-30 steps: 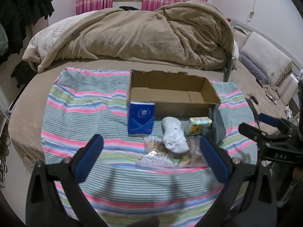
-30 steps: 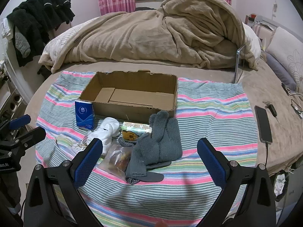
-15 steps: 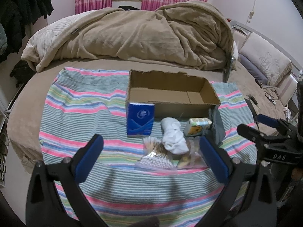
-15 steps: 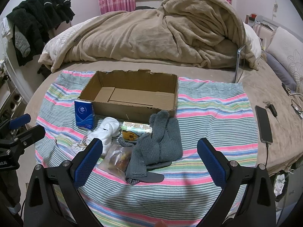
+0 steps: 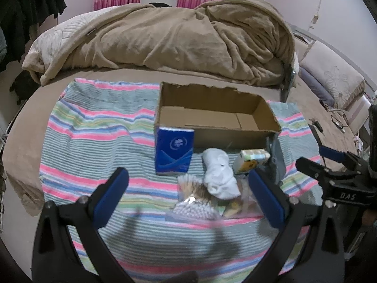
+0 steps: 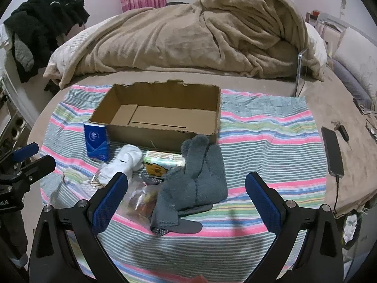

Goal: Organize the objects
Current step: 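Grasp the blue tissue pack with the left tool while the right tool grasps the grey glove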

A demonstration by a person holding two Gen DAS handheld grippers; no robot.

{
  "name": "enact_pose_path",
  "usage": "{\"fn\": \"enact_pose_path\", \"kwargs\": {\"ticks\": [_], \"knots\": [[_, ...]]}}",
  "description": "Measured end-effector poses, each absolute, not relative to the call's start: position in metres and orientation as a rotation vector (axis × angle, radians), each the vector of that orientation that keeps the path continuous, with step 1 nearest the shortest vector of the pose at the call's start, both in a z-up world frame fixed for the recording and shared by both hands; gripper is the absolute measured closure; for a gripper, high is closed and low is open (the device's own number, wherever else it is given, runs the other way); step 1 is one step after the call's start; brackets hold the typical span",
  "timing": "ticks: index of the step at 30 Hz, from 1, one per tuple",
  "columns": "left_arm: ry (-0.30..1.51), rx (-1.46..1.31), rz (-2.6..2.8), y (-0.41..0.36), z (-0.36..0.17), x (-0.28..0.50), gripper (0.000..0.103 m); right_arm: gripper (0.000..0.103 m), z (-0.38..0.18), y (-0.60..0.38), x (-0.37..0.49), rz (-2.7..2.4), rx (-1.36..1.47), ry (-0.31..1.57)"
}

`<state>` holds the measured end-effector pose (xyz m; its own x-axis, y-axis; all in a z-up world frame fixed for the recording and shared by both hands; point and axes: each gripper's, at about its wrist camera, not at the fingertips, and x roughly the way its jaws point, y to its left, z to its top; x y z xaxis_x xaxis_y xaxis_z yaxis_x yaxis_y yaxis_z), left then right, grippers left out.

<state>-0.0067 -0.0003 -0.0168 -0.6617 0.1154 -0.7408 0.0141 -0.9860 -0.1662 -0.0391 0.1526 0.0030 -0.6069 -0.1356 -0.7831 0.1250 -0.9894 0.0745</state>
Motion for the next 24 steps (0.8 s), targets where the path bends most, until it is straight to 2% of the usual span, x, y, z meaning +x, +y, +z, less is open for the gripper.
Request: {"fn": "enact_pose_path", "kwargs": {"ticks": [18, 21, 23, 24], "knots": [[-0.264, -1.374, 2.806, -0.015, -0.079, -0.065, 0.001, 0.006, -0.051, 0.164, -0.084, -2.631, 1.453, -0.055], [-0.260, -1.388, 2.798, -0.013, -0.088, -0.074, 0.002, 0.012, -0.058, 0.167, -0.088, -2.604, 1.470, -0.072], [-0.252, -1.405, 2.791, -0.012, -0.095, -0.080, 0.008, 0.016, -0.063, 0.167, -0.089, -2.584, 1.487, -0.079], [-0.253, -1.423, 2.782, -0.011, -0.099, -0.083, 0.015, 0.025, -0.066, 0.167, -0.090, -2.575, 1.493, -0.077]]}}
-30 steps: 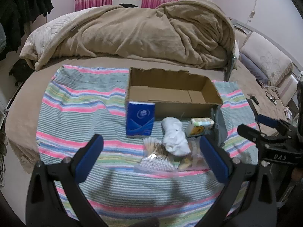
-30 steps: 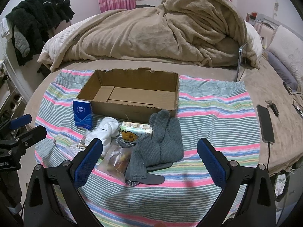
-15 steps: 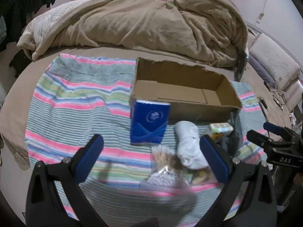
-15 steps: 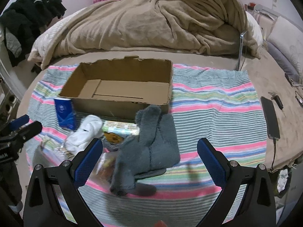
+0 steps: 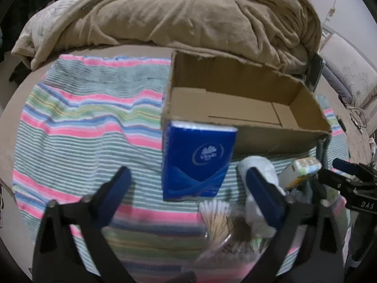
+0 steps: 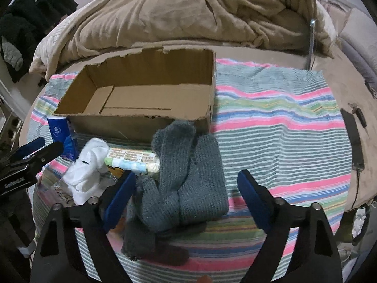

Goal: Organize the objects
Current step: 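Grasp the blue tissue pack with the left tool while the right tool grasps the grey glove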

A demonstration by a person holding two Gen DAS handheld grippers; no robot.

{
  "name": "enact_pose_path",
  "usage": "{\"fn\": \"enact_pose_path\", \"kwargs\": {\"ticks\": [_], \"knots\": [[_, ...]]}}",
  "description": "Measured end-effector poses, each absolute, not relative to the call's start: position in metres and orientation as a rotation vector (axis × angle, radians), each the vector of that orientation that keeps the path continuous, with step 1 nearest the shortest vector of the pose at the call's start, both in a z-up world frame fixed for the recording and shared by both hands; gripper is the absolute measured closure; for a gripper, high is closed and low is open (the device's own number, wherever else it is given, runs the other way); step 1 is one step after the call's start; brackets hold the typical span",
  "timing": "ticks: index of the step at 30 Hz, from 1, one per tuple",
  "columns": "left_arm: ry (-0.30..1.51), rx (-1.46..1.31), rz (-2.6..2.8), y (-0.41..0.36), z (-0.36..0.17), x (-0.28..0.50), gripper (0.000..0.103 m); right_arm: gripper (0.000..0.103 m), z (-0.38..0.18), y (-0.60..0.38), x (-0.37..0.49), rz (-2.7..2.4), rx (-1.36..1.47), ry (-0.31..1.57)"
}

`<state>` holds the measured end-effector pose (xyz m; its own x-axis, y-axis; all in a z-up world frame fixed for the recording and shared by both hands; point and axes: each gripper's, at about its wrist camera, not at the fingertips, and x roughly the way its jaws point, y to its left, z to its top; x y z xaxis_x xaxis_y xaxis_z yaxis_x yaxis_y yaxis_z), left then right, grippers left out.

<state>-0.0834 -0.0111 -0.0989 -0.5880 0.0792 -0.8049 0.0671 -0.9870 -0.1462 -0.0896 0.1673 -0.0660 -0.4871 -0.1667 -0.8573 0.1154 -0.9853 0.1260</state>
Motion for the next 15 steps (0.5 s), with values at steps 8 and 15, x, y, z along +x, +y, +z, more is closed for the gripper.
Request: {"fn": "enact_pose_path", "kwargs": {"ticks": [8, 15], "knots": [[-0.247, -1.447, 2.721, -0.002, -0.113, -0.089, 0.048, 0.050, -0.079, 0.170, -0.082, -2.507, 1.498, -0.113], [-0.270, -1.404, 2.695, -0.002, -0.108, -0.081, 0.050, 0.089, -0.074, 0.168, -0.075, -2.489, 1.435, -0.109]]}}
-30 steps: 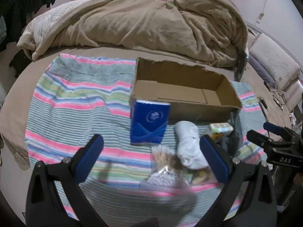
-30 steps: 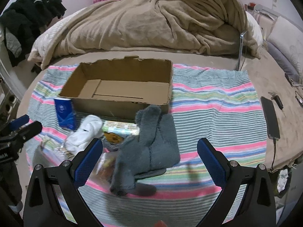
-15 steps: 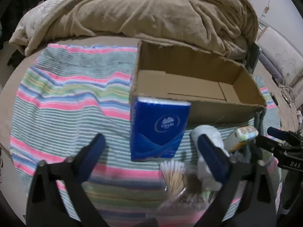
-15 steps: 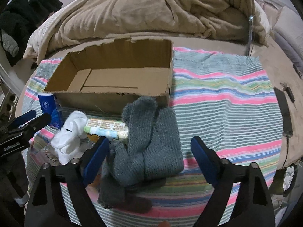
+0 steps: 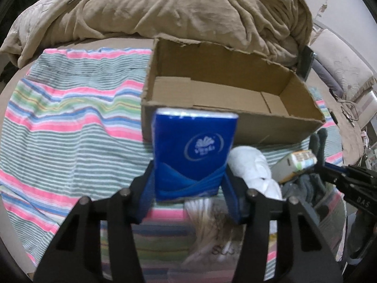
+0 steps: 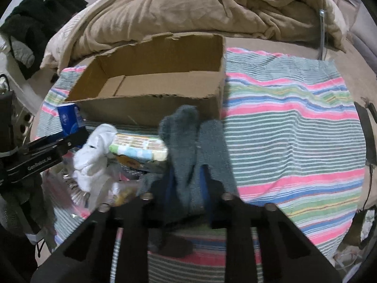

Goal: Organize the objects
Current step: 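Grasp the blue tissue pack with the left tool while the right tool grasps the grey glove, then carry the blue tissue pack and grey glove into the box and release both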

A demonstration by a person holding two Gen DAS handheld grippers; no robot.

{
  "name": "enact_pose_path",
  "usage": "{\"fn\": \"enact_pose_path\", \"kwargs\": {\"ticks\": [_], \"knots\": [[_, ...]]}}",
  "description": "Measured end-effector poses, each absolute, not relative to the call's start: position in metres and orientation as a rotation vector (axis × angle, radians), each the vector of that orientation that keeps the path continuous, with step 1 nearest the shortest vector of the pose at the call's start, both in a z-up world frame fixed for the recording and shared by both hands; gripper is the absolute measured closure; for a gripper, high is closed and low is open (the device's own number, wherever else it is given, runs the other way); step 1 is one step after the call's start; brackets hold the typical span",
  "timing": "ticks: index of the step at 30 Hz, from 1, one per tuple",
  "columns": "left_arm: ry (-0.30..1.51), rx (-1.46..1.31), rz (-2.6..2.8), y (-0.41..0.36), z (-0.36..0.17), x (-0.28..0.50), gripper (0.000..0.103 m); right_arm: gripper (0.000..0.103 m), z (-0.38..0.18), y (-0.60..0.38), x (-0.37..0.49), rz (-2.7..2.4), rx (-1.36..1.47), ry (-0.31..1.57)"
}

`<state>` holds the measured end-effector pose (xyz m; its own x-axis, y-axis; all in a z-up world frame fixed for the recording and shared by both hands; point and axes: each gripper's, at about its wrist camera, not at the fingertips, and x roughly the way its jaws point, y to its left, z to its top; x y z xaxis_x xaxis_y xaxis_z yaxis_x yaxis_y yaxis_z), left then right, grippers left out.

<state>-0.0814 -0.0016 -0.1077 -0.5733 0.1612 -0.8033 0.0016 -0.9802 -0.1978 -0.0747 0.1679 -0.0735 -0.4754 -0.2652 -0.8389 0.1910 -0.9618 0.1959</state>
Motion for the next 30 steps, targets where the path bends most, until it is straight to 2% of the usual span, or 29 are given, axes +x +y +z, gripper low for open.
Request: {"fn": "enact_pose_path", "kwargs": {"ticks": [1, 7, 30], "knots": [[-0.270, -1.404, 2.695, -0.001, -0.107, -0.080, 0.051, 0.093, -0.073, 0.167, -0.073, -2.481, 1.426, -0.112], [-0.266, -1.369, 2.710, 0.000, -0.094, -0.071, 0.051, 0.096, -0.060, 0.174, -0.070, -2.493, 1.369, -0.163], [-0.225, -1.156, 2.784, 0.000, -0.016, -0.064, 0.051, 0.097, 0.030, 0.180, -0.077, -2.574, 1.088, -0.152]]}}
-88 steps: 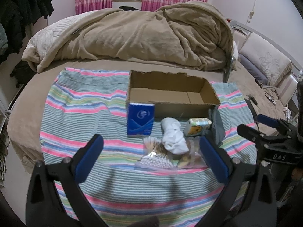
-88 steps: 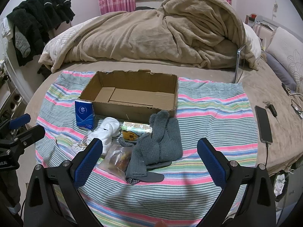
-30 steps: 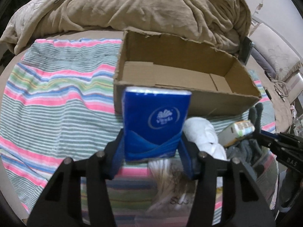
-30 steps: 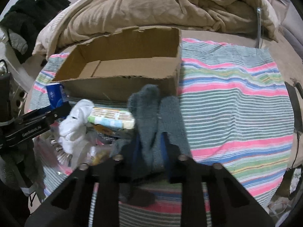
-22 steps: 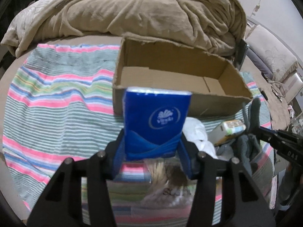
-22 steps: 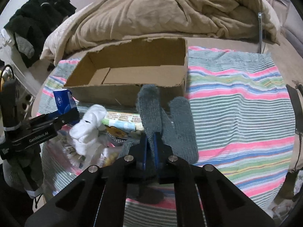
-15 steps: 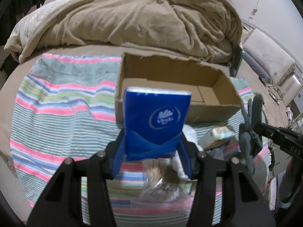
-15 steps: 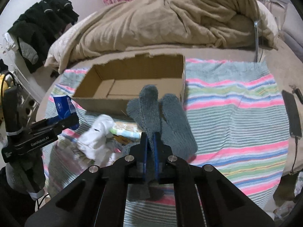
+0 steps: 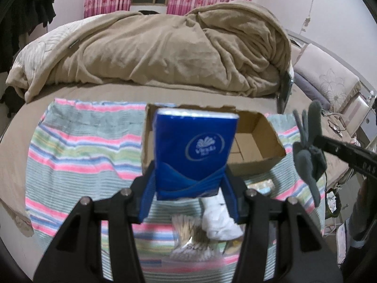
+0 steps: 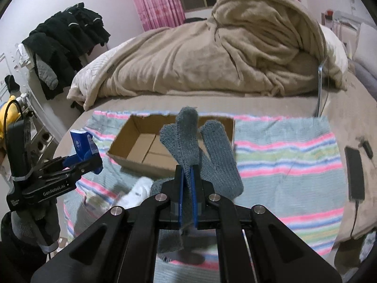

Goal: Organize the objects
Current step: 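Carry the blue tissue pack and grey glove into the box and release both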

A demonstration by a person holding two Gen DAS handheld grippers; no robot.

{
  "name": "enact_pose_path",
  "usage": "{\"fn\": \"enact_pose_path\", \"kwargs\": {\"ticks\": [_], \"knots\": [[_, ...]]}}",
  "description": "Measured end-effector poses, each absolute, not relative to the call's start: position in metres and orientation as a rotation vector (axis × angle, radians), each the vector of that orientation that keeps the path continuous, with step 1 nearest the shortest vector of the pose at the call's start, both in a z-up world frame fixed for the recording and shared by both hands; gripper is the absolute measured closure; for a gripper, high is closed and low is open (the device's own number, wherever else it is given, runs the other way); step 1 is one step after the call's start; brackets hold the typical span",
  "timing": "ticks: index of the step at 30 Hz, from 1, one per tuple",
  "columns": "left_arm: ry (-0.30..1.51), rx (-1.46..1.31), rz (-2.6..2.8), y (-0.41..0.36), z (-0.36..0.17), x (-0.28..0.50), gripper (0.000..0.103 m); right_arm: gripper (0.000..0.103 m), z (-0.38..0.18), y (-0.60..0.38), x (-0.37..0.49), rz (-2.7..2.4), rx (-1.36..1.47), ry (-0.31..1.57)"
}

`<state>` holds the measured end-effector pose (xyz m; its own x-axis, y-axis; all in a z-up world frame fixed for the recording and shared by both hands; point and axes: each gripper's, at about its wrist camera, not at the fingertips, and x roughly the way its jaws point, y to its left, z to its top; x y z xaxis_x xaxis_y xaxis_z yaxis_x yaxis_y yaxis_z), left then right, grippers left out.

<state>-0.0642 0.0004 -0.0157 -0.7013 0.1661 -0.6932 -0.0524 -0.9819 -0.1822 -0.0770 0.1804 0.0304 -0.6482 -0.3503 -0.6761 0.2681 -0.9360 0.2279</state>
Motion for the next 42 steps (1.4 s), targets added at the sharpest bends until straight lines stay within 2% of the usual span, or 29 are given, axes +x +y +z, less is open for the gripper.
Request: {"fn": "enact_pose_path", "kwargs": {"ticks": [8, 14, 16, 17, 18, 35, 36, 37, 42], "knots": [[-0.215, -1.131, 2.781, 0.002, -0.009, -0.088, 0.051, 0.097, 0.045, 0.174, -0.111, -2.588, 1.022, -0.115], [-0.211, -1.131, 2.768, 0.004, -0.010, -0.101, 0.051, 0.094, 0.032, 0.177, -0.115, -2.568, 1.073, -0.123], [-0.213, -1.136, 2.767, 0.004, -0.012, -0.100, 0.051, 0.072, 0.017, 0.183, -0.111, -2.549, 1.132, -0.150], [-0.216, -1.143, 2.764, 0.003, -0.013, -0.099, 0.051, 0.055, 0.010, 0.187, -0.109, -2.541, 1.157, -0.171], [-0.219, -1.152, 2.760, 0.003, -0.015, -0.098, 0.051, 0.050, 0.004, 0.192, -0.106, -2.537, 1.183, -0.200], [-0.257, -1.232, 2.740, -0.004, -0.031, -0.062, 0.051, 0.050, -0.092, 0.190, -0.095, -2.379, 1.535, -0.284], [-0.259, -1.241, 2.737, -0.004, -0.032, -0.060, 0.051, 0.052, -0.093, 0.190, -0.094, -2.379, 1.528, -0.292], [-0.262, -1.246, 2.735, -0.004, -0.034, -0.059, 0.051, 0.059, -0.093, 0.191, -0.093, -2.375, 1.516, -0.307], [-0.260, -1.250, 2.727, -0.002, -0.033, -0.056, 0.051, 0.065, -0.081, 0.193, -0.088, -2.394, 1.465, -0.298]]}}
